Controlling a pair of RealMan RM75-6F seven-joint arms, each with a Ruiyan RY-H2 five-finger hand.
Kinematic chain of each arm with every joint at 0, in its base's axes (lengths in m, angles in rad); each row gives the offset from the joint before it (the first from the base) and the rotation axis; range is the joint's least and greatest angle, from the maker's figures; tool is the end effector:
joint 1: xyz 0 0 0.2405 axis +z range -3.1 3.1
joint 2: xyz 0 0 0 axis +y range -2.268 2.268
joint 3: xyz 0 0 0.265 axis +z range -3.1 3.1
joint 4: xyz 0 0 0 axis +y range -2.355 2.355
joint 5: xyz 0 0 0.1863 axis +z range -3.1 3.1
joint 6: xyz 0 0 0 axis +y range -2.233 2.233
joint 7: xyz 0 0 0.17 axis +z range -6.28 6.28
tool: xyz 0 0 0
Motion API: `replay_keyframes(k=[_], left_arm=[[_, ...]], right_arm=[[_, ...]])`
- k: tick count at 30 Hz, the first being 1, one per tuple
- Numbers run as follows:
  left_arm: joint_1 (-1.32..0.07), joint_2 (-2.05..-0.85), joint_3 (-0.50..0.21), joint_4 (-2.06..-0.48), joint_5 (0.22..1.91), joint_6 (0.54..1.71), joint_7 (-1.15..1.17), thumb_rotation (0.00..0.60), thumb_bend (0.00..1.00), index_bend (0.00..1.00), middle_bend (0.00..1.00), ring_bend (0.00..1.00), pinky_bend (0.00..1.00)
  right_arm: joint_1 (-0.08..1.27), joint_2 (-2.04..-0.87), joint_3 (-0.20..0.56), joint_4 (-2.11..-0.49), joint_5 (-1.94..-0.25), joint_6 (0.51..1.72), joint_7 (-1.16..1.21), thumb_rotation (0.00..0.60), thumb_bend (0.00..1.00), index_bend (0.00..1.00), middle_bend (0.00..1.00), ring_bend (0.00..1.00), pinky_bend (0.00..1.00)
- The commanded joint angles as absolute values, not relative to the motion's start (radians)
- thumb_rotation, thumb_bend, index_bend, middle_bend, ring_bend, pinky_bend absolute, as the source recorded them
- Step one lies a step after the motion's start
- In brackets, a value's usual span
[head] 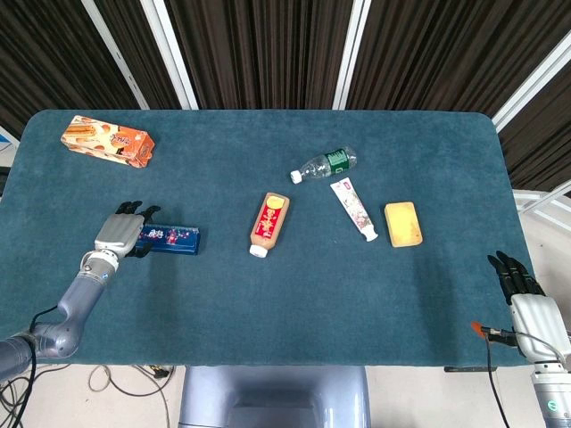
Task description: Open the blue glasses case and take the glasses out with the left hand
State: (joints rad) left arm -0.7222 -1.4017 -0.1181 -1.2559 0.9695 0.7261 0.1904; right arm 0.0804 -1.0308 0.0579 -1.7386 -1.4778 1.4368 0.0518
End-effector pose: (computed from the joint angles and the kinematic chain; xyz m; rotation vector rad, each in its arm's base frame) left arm -0.2635 0.3990 0.0501 -1.7333 -1.0996 -0.5819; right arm -0.2973 -0.2041 0.1964 1.3611 -1.0146 0.9405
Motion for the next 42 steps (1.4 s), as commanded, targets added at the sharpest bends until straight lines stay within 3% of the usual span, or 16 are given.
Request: replay_keyframes(k=[1,11,35,42], left_arm=[[-0.724,-1.409,-0.12,-1.248,0.965,0.728,0.193,0.6,0.48,0.12,0.3,0.0,0.02],[-0.726,-1.431,-0.126,-1.218,0.971,0.756,0.205,0.6,0.46,0.11,0.22,0.0,0.02],[-0.781,-1.549,-0.183,-1.044,0.946,0.774,0.245,0.6,0.45,0.11,0.21,0.0,0.02],[-0.768,-1.525,-0.199,-1.085,0.936,0.794,0.241,0.6,0.41,0.11,0.21,0.0,0.02]], right_arm=[[0.08,-1.031,0.058,-1.739,-1.477,1.437,0.052,0.6,0.16,0.0,0.0,0.0,0.19],[0.08,-1.031,0.058,-1.739,-1.477,1.437,0.053,0.6,0.16,0.0,0.0,0.0,0.19],[0.079,-1.031,0.06,-1.742,-1.471,1.435,0.054,0.6,0.16,0.0,0.0,0.0,0.19],[0.078,-1.029,0.06,-1.743,-1.471,1.437,0.057,0.6,0.16,0.0,0.0,0.0,0.19]])
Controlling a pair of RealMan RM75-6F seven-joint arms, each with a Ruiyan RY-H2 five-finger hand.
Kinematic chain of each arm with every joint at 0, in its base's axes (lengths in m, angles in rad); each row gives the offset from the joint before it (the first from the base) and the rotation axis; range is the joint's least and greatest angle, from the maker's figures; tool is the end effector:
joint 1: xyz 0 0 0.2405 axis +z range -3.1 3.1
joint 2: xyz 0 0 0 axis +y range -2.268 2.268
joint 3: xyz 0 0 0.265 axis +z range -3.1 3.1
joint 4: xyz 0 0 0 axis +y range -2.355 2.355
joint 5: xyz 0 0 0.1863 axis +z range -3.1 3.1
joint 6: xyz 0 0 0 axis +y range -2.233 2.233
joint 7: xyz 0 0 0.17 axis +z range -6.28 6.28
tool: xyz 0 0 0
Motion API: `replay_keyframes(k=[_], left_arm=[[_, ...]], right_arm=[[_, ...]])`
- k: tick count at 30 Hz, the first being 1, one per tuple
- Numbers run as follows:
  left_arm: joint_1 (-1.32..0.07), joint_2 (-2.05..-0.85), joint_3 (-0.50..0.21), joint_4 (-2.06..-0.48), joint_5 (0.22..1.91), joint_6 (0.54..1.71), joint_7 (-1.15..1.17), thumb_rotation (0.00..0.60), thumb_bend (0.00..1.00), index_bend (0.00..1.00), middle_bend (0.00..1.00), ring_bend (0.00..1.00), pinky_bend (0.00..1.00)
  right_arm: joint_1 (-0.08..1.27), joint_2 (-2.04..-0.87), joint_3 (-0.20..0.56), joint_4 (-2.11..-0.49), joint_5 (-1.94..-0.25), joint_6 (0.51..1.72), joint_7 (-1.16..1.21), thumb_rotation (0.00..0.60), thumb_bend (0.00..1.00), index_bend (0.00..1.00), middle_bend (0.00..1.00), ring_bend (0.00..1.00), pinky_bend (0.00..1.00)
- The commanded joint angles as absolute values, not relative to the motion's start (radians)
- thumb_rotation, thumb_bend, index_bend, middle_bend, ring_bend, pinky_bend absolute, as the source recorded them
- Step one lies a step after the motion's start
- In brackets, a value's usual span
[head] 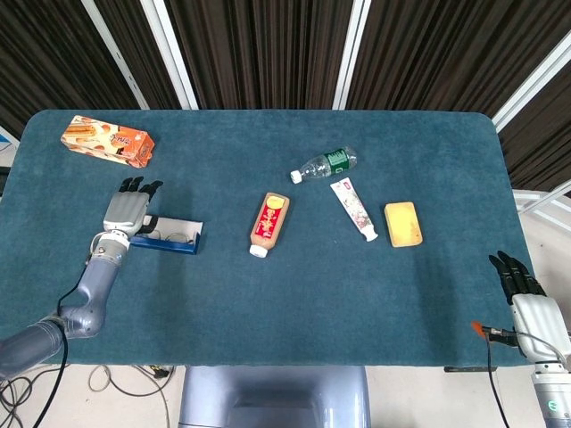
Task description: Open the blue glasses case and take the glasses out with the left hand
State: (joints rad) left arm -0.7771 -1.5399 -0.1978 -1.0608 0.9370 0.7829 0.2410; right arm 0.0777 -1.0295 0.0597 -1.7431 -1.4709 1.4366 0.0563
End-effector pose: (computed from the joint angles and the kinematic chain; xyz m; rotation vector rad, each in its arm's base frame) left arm -0.2458 0.4389 0.0458 -1.6247 -0.9851 -0.6600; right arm -0.2979 -0.2035 0.1970 1.3501 -1.0237 0.9422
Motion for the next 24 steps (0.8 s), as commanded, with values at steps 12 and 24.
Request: replay_keyframes(k=[12,24], left_arm=[[-0.654,-1.309,-0.142,-1.437,1.045,0.924,0.23,0.6,0.35,0.09,0.16,0.0,0.09],[-0.634,-1.195,-0.079,-1.574,1.002,0.901,0.347,0.6,0.36,0.1,0.86,0.74,0.83]], right_arm=[[0.074,-1.026,0.058,-1.74,-1.48,1.444,0.065,0.6,0.16,0.0,0.0,0.0,0.19],[0.073,-1.023,0.054,-1.74,-1.493,1.448,0.074,0.6,0.16,0.0,0.0,0.0,0.19]])
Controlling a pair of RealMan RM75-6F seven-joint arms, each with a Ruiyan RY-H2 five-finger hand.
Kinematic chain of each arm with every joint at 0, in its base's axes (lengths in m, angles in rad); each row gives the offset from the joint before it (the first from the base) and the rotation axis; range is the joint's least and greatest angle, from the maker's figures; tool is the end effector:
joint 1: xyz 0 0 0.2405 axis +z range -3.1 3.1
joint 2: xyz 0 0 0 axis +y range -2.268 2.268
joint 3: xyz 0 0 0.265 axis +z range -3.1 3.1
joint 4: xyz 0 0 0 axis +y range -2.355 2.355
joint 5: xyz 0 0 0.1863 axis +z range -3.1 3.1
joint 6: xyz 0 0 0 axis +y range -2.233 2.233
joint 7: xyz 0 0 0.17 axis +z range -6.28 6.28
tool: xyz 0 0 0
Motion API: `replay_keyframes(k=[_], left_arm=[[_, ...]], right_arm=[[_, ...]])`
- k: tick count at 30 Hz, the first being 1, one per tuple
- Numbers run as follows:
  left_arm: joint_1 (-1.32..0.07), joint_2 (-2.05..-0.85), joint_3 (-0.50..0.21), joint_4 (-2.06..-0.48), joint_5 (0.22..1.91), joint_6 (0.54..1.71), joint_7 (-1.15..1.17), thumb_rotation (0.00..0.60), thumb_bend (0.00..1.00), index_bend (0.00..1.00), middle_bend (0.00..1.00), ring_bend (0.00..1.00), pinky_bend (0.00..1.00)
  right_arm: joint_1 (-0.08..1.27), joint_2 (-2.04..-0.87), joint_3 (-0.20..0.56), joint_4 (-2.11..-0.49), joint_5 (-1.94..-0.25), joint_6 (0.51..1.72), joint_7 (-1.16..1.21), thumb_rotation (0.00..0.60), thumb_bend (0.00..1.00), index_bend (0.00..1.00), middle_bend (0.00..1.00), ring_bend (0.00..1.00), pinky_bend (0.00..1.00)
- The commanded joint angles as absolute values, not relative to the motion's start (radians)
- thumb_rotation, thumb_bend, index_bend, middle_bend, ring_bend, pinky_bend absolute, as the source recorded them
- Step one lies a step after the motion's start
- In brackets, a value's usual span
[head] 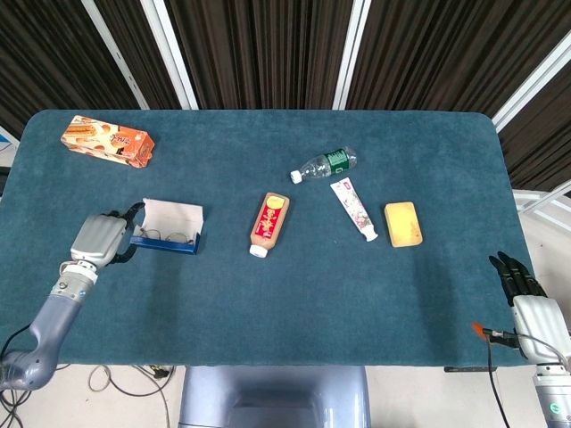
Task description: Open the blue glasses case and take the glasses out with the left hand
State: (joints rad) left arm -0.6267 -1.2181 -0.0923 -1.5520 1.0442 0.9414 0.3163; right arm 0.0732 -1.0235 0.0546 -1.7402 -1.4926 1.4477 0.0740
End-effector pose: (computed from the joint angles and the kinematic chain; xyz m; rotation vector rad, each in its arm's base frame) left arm -0.2496 0.3592 0.1017 -1.7330 -0.9311 -0.6267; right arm -0.2961 -0.2014 0.1988 1.3584 -1.0195 0.9590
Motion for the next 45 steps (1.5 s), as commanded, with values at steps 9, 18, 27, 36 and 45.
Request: replay_keyframes(k=[9,18,27,36,45], left_arm=[[-0.697,-1.228,-0.058,-1.535,0.868,0.811,0.445,0.6,0.36,0.13,0.9,0.79,0.88],[-0.734,-1.257,-0.033,-1.523,0.786,0.789,0.5,0.6,0.36,0.14,0.91,0.79,0.88],[-0.742,-1.238,-0.001,-1.549,0.738,0.791,0.516,0.6,0.36,0.19,0.93,0.81,0.9],[-0.759,-1.204,0.032,-1.607,0.711,0.775,0.529,0.6,0.36,0.28,0.95,0.83,0.92],[-0.767,-1.153,0.063,-1.715,0.76,0.767,0.522,0.6,0.36,0.31,0.95,0.84,0.92]], right_arm=[[0.073,-1.021,0.054,-1.742,-1.49,1.445,0.081,0.6,0.16,0.0,0.0,0.0,0.19],[0.073,-1.019,0.055,-1.74,-1.486,1.443,0.084,0.6,0.16,0.0,0.0,0.0,0.19],[0.073,-1.019,0.056,-1.741,-1.486,1.443,0.085,0.6,0.16,0.0,0.0,0.0,0.19],[0.072,-1.019,0.055,-1.742,-1.49,1.447,0.086,0.6,0.16,0.0,0.0,0.0,0.19],[0.072,-1.019,0.055,-1.741,-1.493,1.447,0.088,0.6,0.16,0.0,0.0,0.0,0.19]])
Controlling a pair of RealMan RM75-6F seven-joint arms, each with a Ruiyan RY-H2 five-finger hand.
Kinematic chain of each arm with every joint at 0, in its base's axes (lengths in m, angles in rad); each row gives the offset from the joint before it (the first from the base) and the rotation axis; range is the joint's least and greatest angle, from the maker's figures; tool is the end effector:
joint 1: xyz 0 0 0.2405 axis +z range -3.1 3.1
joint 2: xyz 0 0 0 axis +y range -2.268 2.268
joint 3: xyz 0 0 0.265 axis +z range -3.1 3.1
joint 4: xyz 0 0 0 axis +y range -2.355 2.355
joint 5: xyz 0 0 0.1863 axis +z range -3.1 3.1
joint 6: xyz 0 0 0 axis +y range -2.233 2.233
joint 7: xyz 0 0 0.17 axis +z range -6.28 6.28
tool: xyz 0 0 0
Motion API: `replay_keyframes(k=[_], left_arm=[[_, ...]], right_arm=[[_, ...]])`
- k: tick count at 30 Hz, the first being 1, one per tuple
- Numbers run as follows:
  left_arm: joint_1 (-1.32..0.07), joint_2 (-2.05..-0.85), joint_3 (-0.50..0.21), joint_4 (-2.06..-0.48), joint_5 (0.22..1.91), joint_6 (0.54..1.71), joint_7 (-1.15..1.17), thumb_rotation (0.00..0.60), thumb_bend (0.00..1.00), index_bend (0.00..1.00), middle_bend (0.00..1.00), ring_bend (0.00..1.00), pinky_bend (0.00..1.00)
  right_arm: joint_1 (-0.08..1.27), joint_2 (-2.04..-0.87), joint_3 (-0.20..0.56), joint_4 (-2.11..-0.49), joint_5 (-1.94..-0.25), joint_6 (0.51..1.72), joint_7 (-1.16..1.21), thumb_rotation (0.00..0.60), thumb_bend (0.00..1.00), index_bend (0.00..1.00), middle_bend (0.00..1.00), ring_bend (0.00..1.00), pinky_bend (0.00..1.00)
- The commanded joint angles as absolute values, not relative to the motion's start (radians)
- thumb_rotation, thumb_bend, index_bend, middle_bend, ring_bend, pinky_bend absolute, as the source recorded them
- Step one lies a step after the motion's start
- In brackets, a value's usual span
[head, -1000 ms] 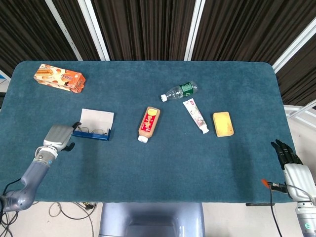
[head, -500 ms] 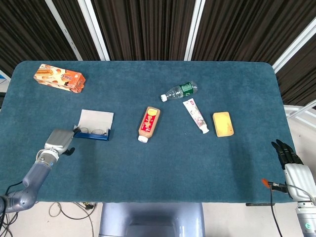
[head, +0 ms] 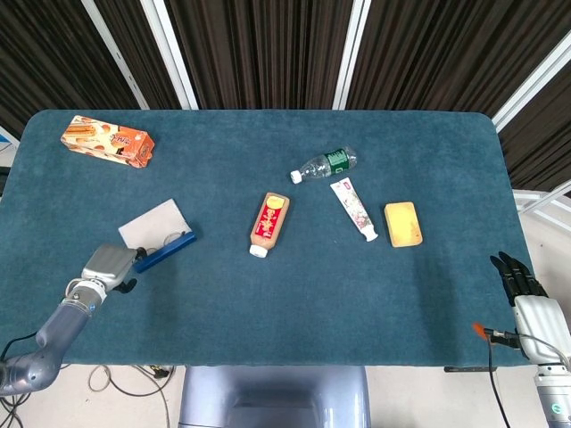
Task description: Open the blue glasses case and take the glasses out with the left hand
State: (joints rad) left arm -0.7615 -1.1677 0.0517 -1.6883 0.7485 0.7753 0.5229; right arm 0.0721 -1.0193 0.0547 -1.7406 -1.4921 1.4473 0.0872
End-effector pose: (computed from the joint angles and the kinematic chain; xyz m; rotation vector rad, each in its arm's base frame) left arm -0.2563 0.3335 0.0703 -1.9032 -1.0698 -0.2949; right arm -0.2965 -0.2011 0.2001 1.3533 -1.0276 0.9648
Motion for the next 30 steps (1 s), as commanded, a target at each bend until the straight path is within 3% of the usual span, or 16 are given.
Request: replay_keyframes(k=[1,30], left_arm=[[-0.772,-1.149,0.067,-1.726,0.763,0.762,0.524,0.6,0.36,0.31,0.95,0.84,0.92],[-0.862,-1.182,0.07,-1.838,0.79,0.775,0.534,0.6,0.36,0.29,0.95,0.84,0.92]], right_arm=[[0.072,-1.019,0.055,-1.741,-1.494,1.449,0.088,0.6,0.16,0.0,0.0,0.0,0.19],[0.072,-1.02,0.054,-1.737,-1.5,1.45,0.092,0.6,0.16,0.0,0.0,0.0,0.19]])
